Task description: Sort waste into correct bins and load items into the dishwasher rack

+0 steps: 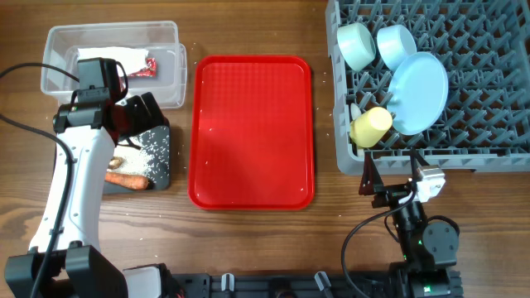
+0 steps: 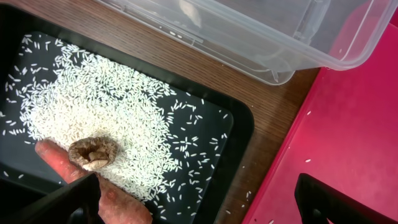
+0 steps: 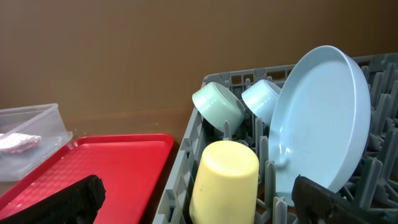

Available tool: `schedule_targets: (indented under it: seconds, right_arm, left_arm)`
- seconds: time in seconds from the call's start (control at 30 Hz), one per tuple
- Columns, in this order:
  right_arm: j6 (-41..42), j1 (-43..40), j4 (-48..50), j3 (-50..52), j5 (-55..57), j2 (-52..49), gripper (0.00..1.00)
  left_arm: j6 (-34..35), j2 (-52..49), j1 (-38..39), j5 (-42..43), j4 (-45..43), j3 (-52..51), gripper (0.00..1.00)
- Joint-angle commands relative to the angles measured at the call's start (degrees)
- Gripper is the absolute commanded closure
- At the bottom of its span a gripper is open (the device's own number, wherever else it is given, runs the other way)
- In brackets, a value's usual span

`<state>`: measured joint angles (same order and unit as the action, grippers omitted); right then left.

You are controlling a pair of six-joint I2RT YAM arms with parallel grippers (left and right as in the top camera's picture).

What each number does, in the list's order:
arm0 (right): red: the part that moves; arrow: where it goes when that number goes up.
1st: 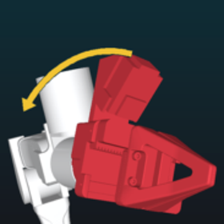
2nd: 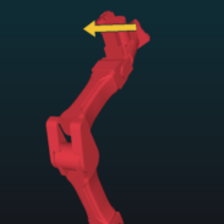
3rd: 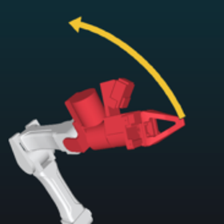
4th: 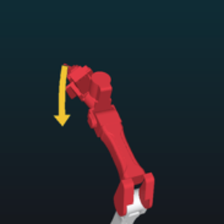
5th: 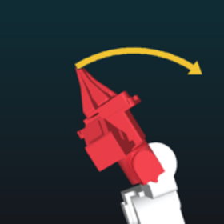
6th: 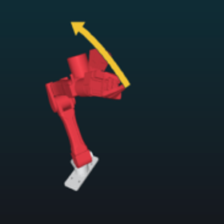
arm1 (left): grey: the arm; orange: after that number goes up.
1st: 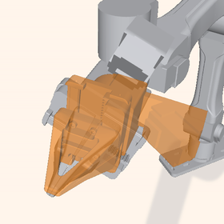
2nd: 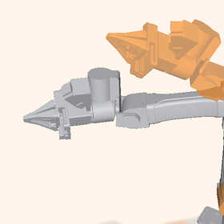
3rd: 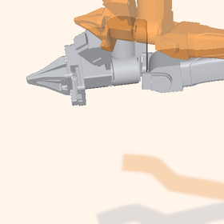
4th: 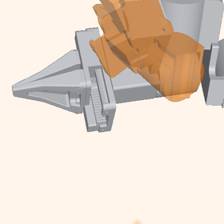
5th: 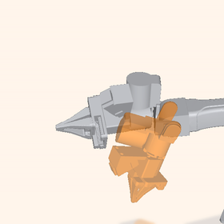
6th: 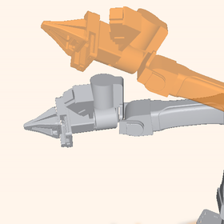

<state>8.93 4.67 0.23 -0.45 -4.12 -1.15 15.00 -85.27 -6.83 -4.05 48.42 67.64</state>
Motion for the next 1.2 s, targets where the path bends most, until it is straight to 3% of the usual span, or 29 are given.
schedule_targets:
  seconds: [0.0,0.3,0.47,0.93,1.17]
  right_arm:
    - [0.48,-0.24,0.11,0.15,-1.09,0.17,0.00]
    - [0.48,-0.24,0.11,0.15,-1.09,0.17,0.00]
    - [0.46,-0.24,0.11,0.15,-1.09,0.17,0.00]
    - [0.48,-0.24,0.11,0.15,-1.09,0.17,0.00]
    - [0.48,-0.24,0.11,0.15,-1.09,0.17,0.00]
  left_arm:
    - [0.68,0.20,-0.22,-0.55,-0.15,0.52,0.00]
    - [0.70,0.20,-0.20,3.26,-0.59,0.50,0.00]
    - [0.24,4.68,0.02,10.62,-13.14,-4.17,0.00]
    - [0.26,41.75,2.64,14.05,-54.38,-51.45,0.00]
    - [0.22,57.27,6.08,11.41,-57.86,-61.29,0.00]
